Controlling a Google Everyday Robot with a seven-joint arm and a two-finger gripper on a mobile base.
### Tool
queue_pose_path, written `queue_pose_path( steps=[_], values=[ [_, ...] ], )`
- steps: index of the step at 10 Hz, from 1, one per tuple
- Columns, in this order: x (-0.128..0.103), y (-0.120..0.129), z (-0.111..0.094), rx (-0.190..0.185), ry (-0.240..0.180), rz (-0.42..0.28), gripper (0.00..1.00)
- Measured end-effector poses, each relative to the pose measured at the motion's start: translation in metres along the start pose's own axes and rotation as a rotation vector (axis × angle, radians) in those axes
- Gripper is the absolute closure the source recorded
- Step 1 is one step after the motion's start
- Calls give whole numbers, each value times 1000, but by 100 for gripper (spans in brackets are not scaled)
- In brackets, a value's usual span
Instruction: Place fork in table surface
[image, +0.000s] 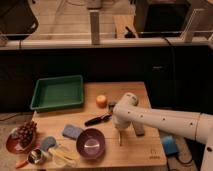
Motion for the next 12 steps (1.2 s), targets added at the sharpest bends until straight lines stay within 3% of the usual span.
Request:
queue_pose_path(
  steps=[1, 4, 6, 8, 12],
  values=[
    [0, 1, -4, 16, -5, 15, 100],
    [1, 2, -37, 98, -23, 80, 100],
    [-4, -2, -60, 131, -31, 100, 100],
    [-10, -5, -74, 132, -41, 106, 100],
    [-30, -11, -128, 142, -30, 109, 100]
  ],
)
